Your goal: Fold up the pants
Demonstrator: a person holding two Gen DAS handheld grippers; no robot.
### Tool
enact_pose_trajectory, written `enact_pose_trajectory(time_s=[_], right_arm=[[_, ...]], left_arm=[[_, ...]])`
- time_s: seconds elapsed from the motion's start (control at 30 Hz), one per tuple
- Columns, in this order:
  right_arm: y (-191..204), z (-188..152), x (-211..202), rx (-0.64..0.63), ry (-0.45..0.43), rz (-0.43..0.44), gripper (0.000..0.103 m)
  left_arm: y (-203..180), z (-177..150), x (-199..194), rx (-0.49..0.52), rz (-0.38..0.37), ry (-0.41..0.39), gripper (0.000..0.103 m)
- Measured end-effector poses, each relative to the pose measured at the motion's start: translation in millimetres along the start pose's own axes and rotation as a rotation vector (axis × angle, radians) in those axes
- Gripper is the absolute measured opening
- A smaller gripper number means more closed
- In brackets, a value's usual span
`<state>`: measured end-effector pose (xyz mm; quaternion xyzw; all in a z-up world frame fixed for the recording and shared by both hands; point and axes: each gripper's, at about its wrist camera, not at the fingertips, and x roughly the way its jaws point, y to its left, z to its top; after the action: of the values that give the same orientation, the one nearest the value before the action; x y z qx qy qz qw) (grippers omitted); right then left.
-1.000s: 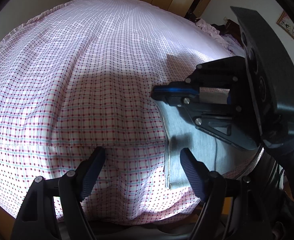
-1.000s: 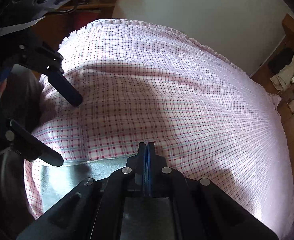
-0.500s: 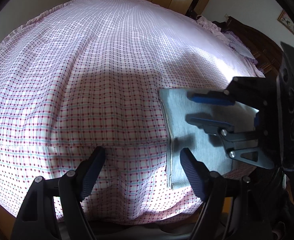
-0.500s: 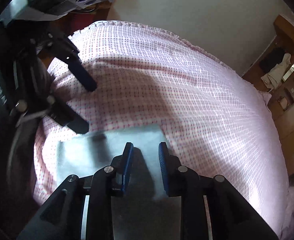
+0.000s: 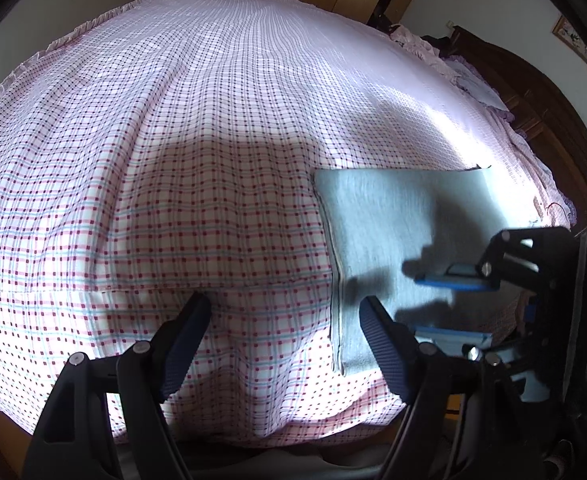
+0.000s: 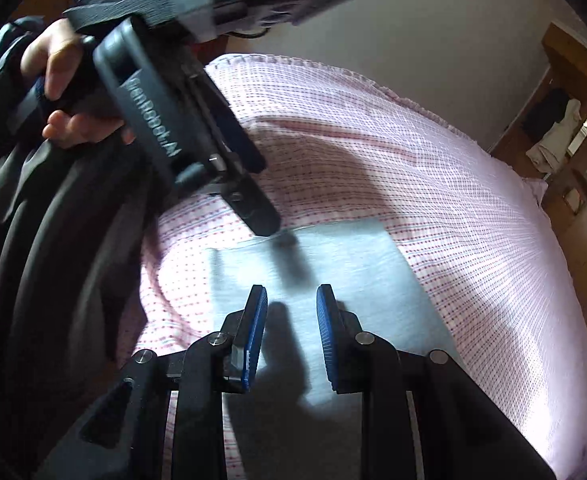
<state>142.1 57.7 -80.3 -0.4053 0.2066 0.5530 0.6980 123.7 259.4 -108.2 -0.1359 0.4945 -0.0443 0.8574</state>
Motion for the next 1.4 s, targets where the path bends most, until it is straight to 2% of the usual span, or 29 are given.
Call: enact_pose_trajectory(time_s=[0.93, 1.23, 1.4], right_arm=[[27, -17, 5, -0.033, 0.005, -0.044, 0.017], [29, -11, 13, -0.043, 0.019, -0.002, 0.017], [33, 7, 28, -0.069, 0.010, 0.032, 0.017]], left_arm=[[-2, -4, 1, 0.004, 0.006, 0.003, 0.081], [-1, -3, 1, 0.002, 0.002, 0.000, 0.081], [4, -2, 0, 0.001, 0.000, 0.001, 0.081]])
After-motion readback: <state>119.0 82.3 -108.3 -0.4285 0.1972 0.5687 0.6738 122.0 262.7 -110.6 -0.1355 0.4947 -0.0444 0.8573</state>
